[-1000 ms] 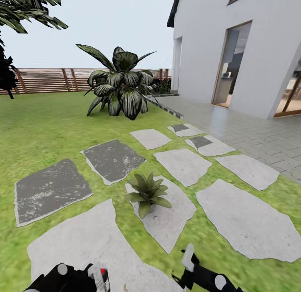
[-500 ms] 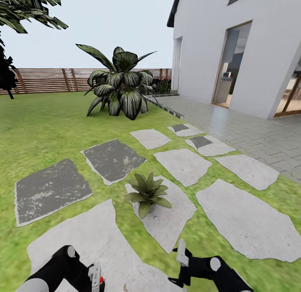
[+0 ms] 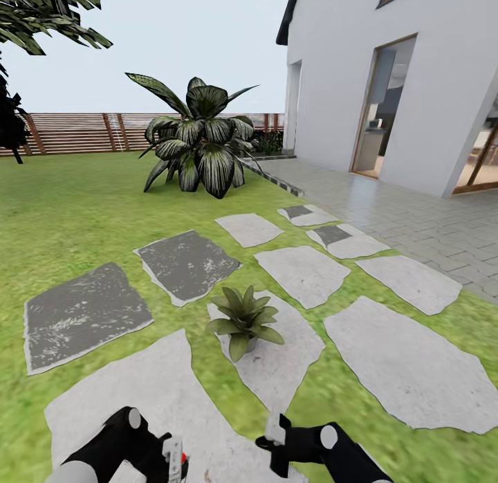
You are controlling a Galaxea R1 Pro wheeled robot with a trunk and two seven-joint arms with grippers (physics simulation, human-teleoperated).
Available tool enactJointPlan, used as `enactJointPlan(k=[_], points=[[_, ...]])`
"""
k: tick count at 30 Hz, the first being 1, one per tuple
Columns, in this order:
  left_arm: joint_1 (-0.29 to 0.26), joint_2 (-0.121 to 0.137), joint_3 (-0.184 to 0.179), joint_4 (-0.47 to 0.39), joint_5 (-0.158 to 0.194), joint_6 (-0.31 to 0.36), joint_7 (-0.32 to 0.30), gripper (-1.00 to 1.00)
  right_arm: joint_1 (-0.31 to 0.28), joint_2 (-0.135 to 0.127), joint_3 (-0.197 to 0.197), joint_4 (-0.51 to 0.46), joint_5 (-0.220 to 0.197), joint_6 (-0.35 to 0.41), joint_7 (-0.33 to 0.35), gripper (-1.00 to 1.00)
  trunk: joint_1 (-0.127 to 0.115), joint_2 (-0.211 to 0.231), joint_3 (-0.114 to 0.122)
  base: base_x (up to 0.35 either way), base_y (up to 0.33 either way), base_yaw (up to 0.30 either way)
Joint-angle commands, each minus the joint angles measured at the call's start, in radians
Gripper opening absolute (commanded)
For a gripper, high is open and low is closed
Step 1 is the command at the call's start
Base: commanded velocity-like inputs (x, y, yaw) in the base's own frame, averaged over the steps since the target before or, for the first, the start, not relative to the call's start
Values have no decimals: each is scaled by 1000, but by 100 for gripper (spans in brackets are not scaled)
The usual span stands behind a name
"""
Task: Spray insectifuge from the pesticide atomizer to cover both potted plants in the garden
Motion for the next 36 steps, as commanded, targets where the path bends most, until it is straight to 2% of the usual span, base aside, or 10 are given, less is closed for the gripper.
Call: enactJointPlan(k=[1, 5, 12, 14, 18, 21, 28, 36], points=[[0, -12, -14, -1, -7, -8, 14, -100, 0, 9, -3, -1, 7, -3, 3, -100, 0, 0, -1, 0, 0, 0], [0, -50, -30, -1, -6, -9, 50, -100, 0, 24, -2, -10, 8, -3, 3, -100, 0, 0, -1, 0, 0, 0], [0, -108, -32, -1, -6, -10, 58, -100, -1, 43, -2, -12, 8, -3, 3, -100, 0, 0, -1, 0, 0, 0], [0, -120, -31, -2, -6, -10, 85, -100, -1, 46, -1, -12, 8, -3, 3, -100, 0, 0, -1, 0, 0, 0], [0, -128, -31, -1, -5, -10, 143, -100, 0, 53, -1, -14, 8, -3, 3, -100, 0, 0, -1, 0, 0, 0], [0, -130, -30, -1, -4, -10, 149, -100, -1, 59, -1, -14, 8, -3, 3, -100, 0, 0, -1, 0, 0, 0], [-2, -155, -31, -1, -2, -12, 151, -100, -2, 59, -1, -14, 8, -3, 3, -100, 0, 0, -1, 0, 0, 0], [-2, -182, -29, -1, 6, -52, 151, -100, -2, 59, -1, -14, 8, -3, 3, -100, 0, 0, -1, 0, 0, 0]])
